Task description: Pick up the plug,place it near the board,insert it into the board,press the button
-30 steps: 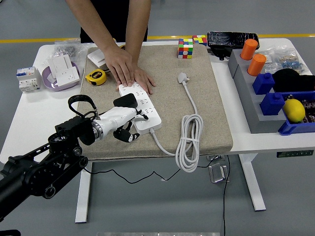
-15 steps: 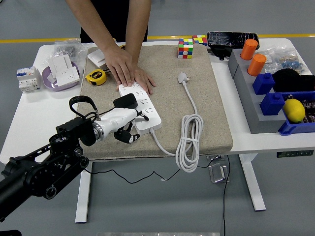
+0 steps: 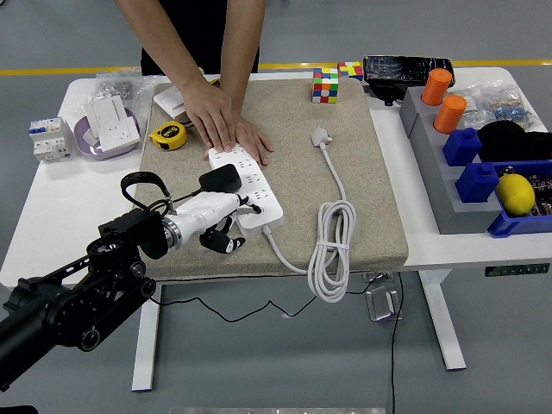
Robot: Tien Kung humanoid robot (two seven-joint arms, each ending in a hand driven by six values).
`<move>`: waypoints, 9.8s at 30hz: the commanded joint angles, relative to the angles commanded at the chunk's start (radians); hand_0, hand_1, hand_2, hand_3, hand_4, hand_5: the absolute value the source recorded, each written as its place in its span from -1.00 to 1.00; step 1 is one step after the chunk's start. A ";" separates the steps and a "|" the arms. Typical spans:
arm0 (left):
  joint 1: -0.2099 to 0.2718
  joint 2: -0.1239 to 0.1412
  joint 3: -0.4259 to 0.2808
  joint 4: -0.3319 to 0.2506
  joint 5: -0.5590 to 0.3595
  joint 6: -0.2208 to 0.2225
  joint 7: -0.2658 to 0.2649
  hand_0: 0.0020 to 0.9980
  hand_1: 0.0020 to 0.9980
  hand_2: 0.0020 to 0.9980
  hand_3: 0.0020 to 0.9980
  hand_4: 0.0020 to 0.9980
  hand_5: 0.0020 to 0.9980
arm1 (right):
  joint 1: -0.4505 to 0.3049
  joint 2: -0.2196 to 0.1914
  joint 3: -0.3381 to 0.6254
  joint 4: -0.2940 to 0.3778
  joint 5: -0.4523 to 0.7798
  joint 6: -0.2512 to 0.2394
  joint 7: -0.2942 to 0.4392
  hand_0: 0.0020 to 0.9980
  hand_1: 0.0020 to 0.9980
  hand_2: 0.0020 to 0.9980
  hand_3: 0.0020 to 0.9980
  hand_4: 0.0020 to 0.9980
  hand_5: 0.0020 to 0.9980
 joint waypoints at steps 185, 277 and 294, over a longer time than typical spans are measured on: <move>-0.107 -0.130 -0.244 0.380 0.005 0.256 -0.052 -0.09 0.14 -0.03 -0.10 0.41 -0.54 | 0.009 -0.003 -0.013 -0.002 0.011 0.000 0.001 0.78 0.61 0.54 0.62 1.00 1.00; -0.125 -0.147 -0.258 0.376 -0.074 0.179 -0.074 0.17 0.40 0.22 0.12 1.00 -0.22 | 0.008 -0.003 -0.013 -0.003 0.015 -0.002 0.003 0.78 0.61 0.54 0.62 1.00 1.00; -0.137 -0.151 -0.244 0.397 -0.005 0.222 -0.079 -0.05 0.13 0.03 -0.02 0.67 -0.54 | 0.013 -0.003 -0.012 -0.004 0.017 -0.002 0.004 0.78 0.61 0.54 0.62 1.00 1.00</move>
